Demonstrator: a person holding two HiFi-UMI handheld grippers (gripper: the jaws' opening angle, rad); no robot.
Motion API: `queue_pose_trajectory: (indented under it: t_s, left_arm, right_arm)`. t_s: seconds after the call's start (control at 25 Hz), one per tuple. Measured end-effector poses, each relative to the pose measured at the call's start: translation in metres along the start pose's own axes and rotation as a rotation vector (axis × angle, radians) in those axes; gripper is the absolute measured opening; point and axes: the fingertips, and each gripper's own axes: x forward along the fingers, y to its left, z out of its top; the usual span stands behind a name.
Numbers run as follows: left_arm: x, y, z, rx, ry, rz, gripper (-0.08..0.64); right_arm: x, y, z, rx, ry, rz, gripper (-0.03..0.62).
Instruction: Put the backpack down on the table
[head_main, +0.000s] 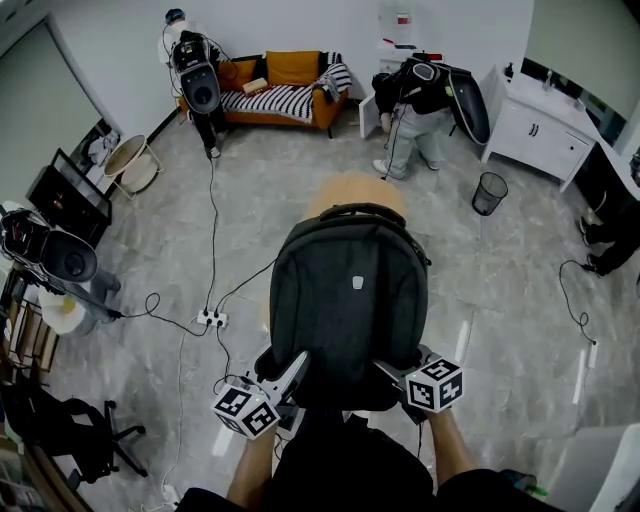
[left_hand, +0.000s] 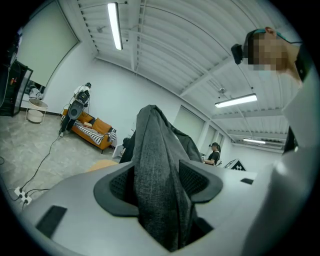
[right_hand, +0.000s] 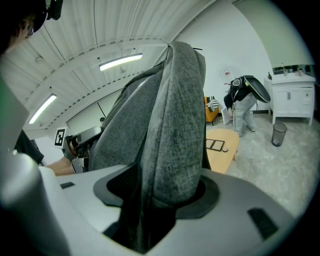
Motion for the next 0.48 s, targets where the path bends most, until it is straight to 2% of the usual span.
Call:
queue_pose_trajectory:
  t_s: [0.48]
  left_arm:
    - [0.024, 0.031, 0.002, -0.014, 0.007, 0.002, 0.262]
  right_arm:
    - [0.029, -0.019, 0.011, 0.015, 0.027, -0.006, 0.235]
